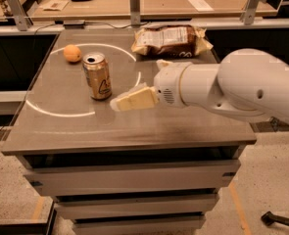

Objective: Move orange can near orange

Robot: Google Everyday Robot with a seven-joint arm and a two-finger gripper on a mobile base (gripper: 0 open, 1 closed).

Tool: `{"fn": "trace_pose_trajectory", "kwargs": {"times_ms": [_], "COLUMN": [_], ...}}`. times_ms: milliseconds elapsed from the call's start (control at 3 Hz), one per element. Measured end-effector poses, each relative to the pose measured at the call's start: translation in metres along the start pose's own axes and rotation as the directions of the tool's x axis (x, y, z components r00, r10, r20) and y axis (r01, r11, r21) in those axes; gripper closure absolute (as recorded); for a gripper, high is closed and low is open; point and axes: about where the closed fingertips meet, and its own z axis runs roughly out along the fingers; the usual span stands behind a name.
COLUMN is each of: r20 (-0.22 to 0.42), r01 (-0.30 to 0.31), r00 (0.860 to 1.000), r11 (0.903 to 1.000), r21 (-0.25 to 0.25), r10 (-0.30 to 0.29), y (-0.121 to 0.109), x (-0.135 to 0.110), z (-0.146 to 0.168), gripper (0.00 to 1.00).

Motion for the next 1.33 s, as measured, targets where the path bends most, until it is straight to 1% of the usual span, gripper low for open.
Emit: {"fn": "trace_pose_trajectory", "kwargs": {"times_ms": [333, 667, 1000, 1333], "r20": [0.039, 0.057, 0.066, 0.068], "r01": [0.009, 0.005, 0.007, 0.012], "r00": [0.999, 0.998, 0.998, 0.998], "r11": [0.9998, 0.9991, 0.9979, 0.9988], "r21": [-0.018, -0.042, -0.064, -0.048], "r10": [-0.008, -0.003, -0.003, -0.009], "y": [0.019, 0.036, 0.047, 0.035], "x": [-0.005, -0.008, -0.008, -0.002], "z": [0.024, 0.045, 0.065, 0.087], "gripper": [0.00, 0.00, 0.00, 0.00]}}
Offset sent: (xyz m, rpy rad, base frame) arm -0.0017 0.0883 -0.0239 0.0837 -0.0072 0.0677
